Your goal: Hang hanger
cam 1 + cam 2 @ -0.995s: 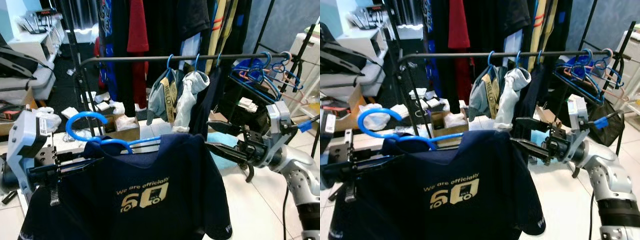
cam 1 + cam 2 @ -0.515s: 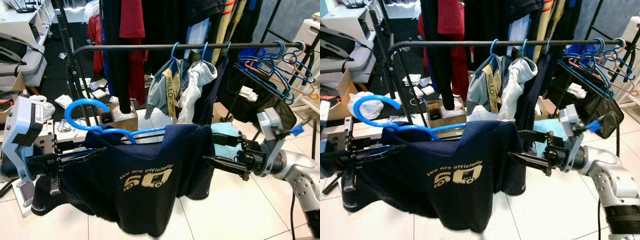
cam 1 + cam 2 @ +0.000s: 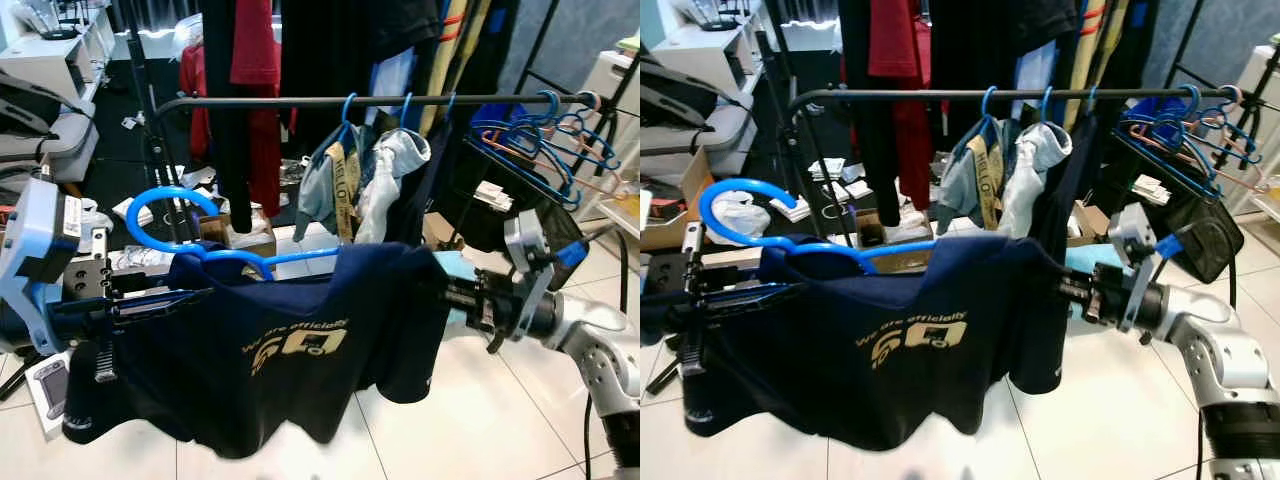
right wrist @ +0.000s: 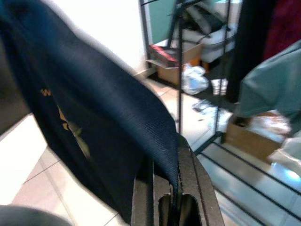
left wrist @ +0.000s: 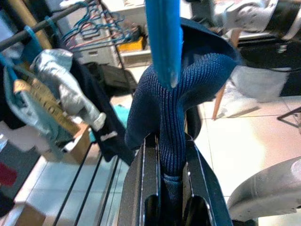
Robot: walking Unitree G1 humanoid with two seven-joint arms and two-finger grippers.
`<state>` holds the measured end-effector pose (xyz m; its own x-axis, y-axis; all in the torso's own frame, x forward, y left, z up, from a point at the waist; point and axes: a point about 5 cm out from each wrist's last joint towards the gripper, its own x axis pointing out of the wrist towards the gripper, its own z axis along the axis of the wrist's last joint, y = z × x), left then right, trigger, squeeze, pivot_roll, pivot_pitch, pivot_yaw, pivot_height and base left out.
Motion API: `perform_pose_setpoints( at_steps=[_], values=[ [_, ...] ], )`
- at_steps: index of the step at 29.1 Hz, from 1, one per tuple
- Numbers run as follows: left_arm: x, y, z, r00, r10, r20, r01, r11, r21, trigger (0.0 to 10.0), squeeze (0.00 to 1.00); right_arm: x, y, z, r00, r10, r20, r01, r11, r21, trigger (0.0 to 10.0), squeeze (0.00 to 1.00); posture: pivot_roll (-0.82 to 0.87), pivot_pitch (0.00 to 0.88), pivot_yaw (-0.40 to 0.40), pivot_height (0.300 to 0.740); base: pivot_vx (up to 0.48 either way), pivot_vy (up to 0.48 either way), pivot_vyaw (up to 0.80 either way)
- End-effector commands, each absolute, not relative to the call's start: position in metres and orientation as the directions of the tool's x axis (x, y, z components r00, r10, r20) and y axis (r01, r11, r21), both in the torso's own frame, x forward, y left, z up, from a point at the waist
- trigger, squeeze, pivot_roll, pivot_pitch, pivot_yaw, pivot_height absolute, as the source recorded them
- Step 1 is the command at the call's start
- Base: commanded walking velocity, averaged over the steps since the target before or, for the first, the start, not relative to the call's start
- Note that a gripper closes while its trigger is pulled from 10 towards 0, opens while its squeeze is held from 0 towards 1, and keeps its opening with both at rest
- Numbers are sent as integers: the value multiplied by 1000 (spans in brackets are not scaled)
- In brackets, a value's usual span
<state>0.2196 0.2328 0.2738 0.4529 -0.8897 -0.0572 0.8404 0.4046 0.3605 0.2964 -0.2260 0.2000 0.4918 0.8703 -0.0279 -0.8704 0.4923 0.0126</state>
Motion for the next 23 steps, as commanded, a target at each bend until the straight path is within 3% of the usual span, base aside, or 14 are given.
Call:
perform_pose_setpoints(
  at_steps=[1, 6, 8, 12, 17, 20, 23],
  values=[
    [224, 242, 267, 514, -847, -135, 817, 436, 377, 10000, 0, 301, -229, 207, 532, 847, 13, -846, 532, -15, 0, 0, 1, 0, -40, 740, 0, 0, 0],
    [234, 276, 241, 684, -694, -224, 721, 594, 357, 10000, 0, 314, -241, 220, 651, 757, 56, -755, 653, -61, 0, 0, -4, 0, -38, 740, 0, 0, 0],
    [234, 279, 239, 701, -675, -231, 706, 610, 360, 10000, 0, 315, -242, 221, 664, 746, 57, -743, 666, -64, 0, 0, -4, 0, -38, 740, 0, 0, 0],
    [245, 289, 237, 819, -543, -187, 569, 729, 381, 10000, 0, 323, -245, 227, 722, 688, 74, -683, 726, -83, 0, 0, 2, 0, -43, 740, 0, 0, 0],
    [256, 280, 243, 874, -478, -86, 471, 794, 384, 10000, 0, 324, -234, 228, 710, 700, 73, -694, 714, -90, 0, 0, 6, 0, -47, 740, 0, 0, 0],
    [270, 264, 253, 911, -411, 22, 373, 848, 377, 10000, 0, 322, -211, 229, 650, 756, 77, -750, 654, -96, 0, 0, 9, 0, -48, 740, 0, 0, 0],
    [273, 261, 254, 917, -398, 33, 357, 854, 379, 10000, 0, 321, -206, 230, 637, 767, 82, -761, 642, -94, 0, 0, 9, 0, -48, 740, 0, 0, 0]
  ],
)
